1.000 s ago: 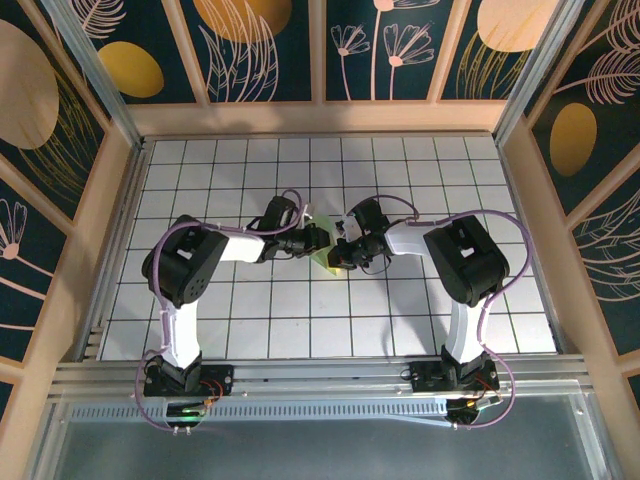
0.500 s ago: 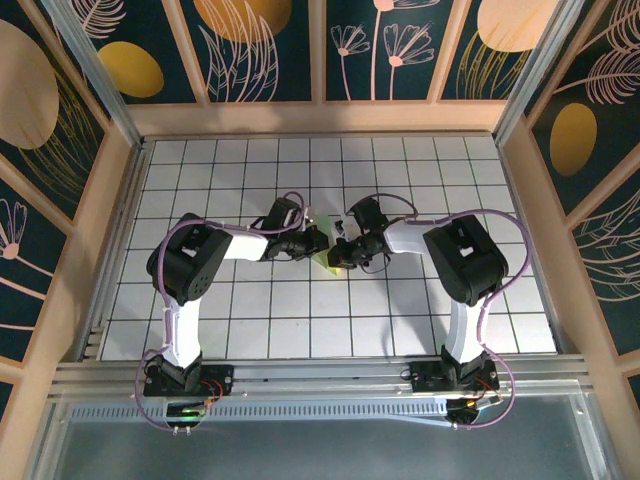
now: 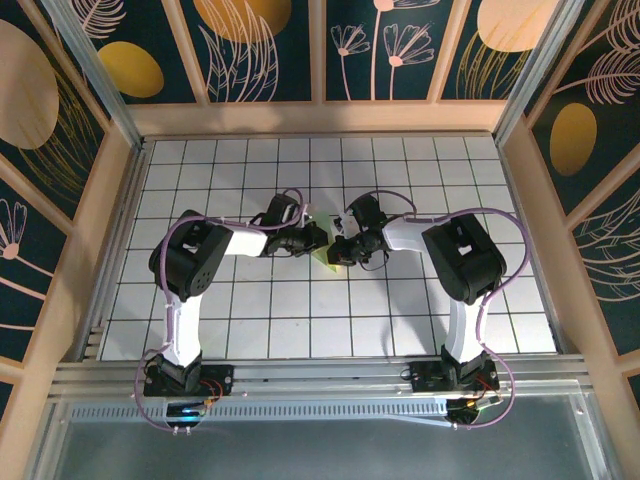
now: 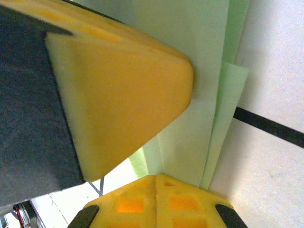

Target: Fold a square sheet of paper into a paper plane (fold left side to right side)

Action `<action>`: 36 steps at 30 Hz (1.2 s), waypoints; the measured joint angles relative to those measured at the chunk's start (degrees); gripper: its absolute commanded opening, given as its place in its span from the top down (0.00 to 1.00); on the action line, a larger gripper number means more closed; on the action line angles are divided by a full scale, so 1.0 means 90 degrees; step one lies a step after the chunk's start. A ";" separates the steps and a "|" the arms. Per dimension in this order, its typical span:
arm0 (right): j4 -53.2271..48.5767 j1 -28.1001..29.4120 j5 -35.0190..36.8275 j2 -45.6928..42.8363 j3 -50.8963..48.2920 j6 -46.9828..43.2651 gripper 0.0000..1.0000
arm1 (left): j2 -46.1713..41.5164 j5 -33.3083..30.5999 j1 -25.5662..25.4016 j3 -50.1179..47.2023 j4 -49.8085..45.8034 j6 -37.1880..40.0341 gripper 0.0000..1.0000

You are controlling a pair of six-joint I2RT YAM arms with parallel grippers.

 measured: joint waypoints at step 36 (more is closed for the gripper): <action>0.0124 0.0015 0.0136 0.0085 0.0119 -0.0070 1.00 | 0.0855 -0.0102 0.1107 0.1518 -0.0556 0.0580 0.88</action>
